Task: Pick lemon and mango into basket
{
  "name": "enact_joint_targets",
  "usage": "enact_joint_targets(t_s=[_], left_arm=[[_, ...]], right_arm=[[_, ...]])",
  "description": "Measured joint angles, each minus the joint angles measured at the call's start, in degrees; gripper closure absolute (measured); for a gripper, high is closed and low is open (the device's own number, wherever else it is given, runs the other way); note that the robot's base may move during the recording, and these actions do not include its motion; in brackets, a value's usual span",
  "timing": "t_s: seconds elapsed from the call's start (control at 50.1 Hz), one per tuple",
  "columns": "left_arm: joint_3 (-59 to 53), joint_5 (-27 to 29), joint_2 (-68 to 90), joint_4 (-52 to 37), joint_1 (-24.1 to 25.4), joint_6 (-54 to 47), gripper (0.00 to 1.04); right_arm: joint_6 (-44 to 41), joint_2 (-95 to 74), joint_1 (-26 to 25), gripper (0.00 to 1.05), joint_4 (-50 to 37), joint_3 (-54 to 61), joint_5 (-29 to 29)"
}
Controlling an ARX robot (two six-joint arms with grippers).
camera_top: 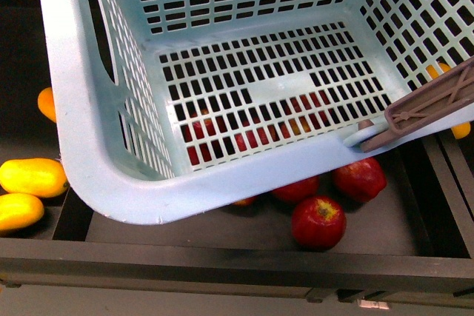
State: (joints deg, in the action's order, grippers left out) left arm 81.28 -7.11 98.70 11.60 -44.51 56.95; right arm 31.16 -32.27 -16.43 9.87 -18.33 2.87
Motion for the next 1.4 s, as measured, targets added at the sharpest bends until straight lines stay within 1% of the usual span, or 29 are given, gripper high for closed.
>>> enact_joint_targets(t_s=[0.06,0.1,0.16,0.259,0.379,0.479,0.578,0.698,0.977,1.237,1.396], left_arm=[[0.0,0.0,-0.07,0.0,0.0,-0.09,1.0],[0.0,0.0,-0.09,0.0,0.0,-0.04,1.0],[0.0,0.02,-0.09,0.0,0.0,-0.07,1.0],[0.0,0.02,-0.09,0.0,0.0,-0.07,1.0],[0.0,-0.02,-0.09,0.0,-0.02,-0.04,1.0],[0.0,0.02,-0.09,0.0,0.0,-0.07,1.0],[0.0,0.02,-0.09,0.0,-0.02,-0.07,1.0],[0.0,0.0,-0.09,0.0,-0.02,-0.07,1.0],[0.0,0.02,-0.09,0.0,-0.02,-0.07,1.0],[0.0,0.02,-0.09,0.0,0.0,-0.07,1.0],[0.0,-0.02,-0.11,0.0,-0.02,-0.07,1.0]], right_arm=[[-0.17,-7.45,-5.44,0.09,-6.84,-3.58,1.77],[-0.26,-11.63,-7.69,0.09,-9.97,-5.35,2.78],[-2.1,-20.87,-10.75,0.09,-16.52,-8.35,2.16],[-4.24,-35.82,-13.88,0.09,-24.04,-13.27,0.37],[-4.72,-48.3,-15.91,0.09,-26.56,-18.14,-0.46],[-3.78,-59.12,-17.49,0.09,-25.99,-23.32,-1.81],[0.11,-71.49,-18.62,0.09,-22.29,-30.38,-2.67],[4.22,-78.97,-18.88,0.09,-19.58,-35.21,-2.6],[13.51,-92.56,-17.49,0.09,-14.4,-46.8,-1.73],[16.28,-100.26,-15.96,0.09,-11.78,-55.56,-1.57],[17.33,-103.38,-15.67,0.09,-10.67,-58.73,-1.57]])
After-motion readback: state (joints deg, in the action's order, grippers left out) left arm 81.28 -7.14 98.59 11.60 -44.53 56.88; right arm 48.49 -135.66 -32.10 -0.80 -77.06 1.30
